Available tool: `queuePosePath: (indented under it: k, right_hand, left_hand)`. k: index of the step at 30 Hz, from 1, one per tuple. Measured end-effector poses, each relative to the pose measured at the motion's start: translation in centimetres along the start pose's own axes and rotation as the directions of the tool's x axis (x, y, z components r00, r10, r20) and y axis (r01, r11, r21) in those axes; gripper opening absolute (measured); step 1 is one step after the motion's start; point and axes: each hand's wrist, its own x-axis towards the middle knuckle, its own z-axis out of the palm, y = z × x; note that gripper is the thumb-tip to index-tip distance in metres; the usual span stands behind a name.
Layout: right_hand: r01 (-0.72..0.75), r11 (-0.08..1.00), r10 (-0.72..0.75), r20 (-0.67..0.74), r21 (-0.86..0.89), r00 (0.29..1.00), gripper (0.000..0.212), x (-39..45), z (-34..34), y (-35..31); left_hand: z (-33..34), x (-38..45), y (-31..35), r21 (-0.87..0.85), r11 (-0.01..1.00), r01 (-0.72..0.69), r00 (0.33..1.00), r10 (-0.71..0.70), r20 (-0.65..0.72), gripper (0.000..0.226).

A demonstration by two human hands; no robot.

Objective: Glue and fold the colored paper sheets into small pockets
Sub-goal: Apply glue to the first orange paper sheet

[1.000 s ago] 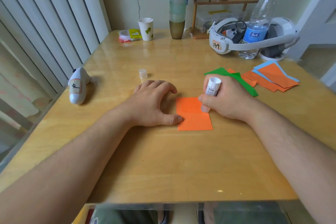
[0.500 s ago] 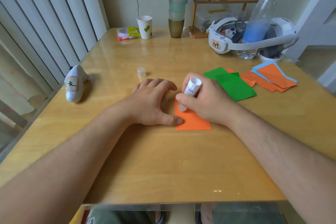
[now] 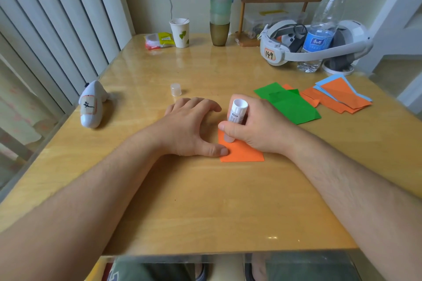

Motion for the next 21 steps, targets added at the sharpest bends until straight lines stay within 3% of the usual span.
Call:
queuePosePath:
  k: [5, 21]
  right_hand:
    - [-0.037, 0.998, 0.035, 0.031, 0.06, 0.999, 0.028, -0.7, -1.1, 0.8]
    - [-0.066, 0.998, 0.065, 0.011, 0.019, 0.998, 0.026, -1.0, -2.7, 2.7]
  left_hand:
    - [-0.1, -0.2, -0.1, -0.016, 1.0, -0.006, 1.0, 0.006, -0.002, 0.104]
    - [0.0, -0.2, -0.3, -0.011, 1.0, -0.016, 1.0, 0.016, -0.002, 0.104]
